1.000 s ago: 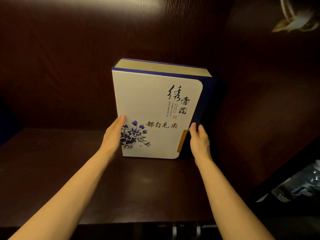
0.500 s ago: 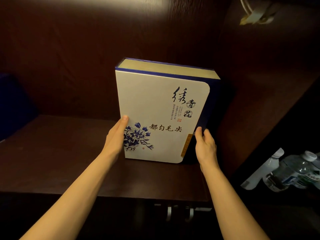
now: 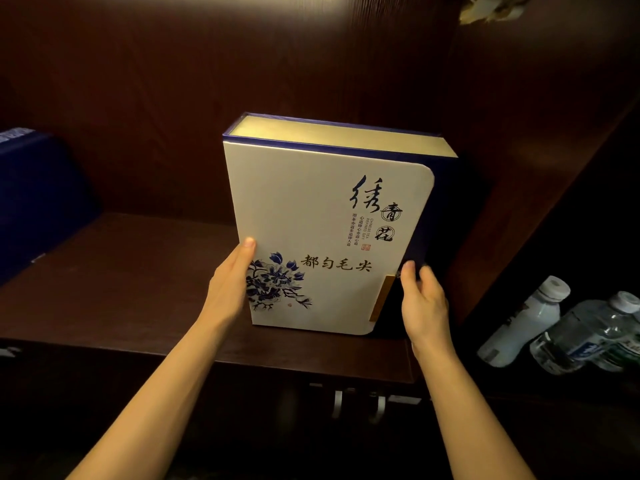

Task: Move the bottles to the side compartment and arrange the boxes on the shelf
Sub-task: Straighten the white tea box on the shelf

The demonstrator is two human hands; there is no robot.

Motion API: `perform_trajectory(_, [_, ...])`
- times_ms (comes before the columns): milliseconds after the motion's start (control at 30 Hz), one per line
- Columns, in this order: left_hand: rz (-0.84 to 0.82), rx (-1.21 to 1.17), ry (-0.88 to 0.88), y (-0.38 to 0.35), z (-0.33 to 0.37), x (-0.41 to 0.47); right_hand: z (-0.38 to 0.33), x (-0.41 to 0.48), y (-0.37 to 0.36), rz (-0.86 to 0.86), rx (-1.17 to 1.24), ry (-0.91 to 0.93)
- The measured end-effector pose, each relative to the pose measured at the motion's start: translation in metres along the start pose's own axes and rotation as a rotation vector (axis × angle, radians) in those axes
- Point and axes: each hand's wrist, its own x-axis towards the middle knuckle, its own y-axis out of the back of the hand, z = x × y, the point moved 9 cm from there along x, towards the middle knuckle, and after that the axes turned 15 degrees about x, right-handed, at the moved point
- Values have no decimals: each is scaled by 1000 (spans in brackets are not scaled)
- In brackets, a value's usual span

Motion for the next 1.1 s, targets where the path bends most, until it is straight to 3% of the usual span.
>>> perform_trajectory(500, [67,-6,16,-1,4,-23,3,-9,1,-60,9,-28])
perform_trajectory(1100, [24,26,15,-2,12,-34,-7,-21,1,-111,-51,-49])
